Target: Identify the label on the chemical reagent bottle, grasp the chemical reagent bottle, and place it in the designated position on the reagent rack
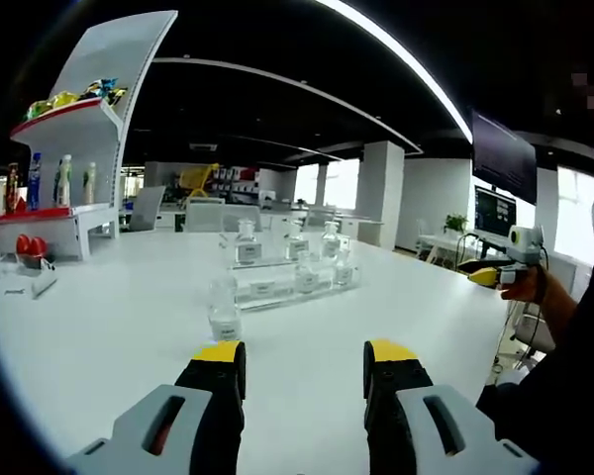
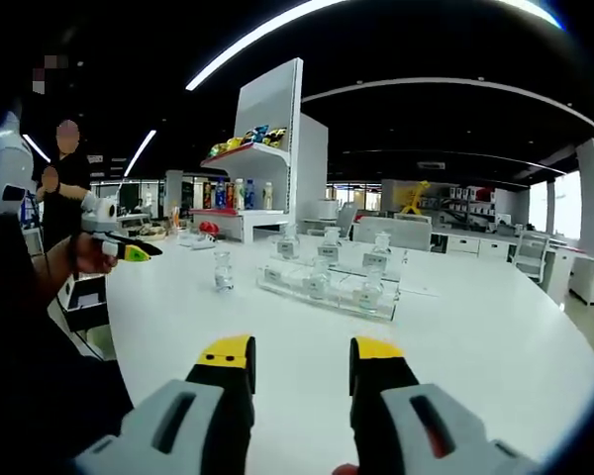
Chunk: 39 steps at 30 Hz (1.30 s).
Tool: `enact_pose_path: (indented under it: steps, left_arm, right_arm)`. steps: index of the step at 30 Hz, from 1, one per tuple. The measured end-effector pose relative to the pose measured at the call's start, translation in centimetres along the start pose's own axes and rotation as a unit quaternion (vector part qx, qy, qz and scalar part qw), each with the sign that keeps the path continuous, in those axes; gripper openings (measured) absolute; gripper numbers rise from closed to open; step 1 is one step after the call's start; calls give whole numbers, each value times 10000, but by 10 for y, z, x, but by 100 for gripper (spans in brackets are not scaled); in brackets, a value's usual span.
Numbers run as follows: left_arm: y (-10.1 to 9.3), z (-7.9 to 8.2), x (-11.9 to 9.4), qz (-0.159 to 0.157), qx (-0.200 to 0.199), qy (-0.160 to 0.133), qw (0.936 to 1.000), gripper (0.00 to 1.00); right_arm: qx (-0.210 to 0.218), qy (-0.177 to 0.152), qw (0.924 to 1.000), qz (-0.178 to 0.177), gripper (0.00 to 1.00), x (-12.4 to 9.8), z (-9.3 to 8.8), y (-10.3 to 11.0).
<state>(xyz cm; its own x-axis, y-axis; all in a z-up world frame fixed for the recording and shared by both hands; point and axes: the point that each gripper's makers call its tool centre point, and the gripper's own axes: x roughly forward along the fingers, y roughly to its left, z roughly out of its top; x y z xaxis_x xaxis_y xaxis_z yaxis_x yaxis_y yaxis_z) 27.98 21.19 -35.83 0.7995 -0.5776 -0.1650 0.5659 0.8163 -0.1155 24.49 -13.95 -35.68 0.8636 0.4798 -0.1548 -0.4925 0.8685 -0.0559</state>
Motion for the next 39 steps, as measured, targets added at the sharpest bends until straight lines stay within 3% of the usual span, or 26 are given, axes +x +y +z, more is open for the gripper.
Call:
enact_pose_path:
  steps: [17, 24, 39]
  left_arm:
    - [33, 2, 26, 550, -153, -153, 9983, 49]
    - [42, 5, 37, 648, -180, -224, 9975, 49]
    - [61, -6, 71, 777, -238, -84, 9967, 52]
  right_arm:
    - [2, 75, 10000, -34, 37, -5, -6, -2]
    - [-26, 86, 10000, 7, 37, -7, -6, 1]
    - [-13, 106, 9999, 18, 37, -10, -8, -1]
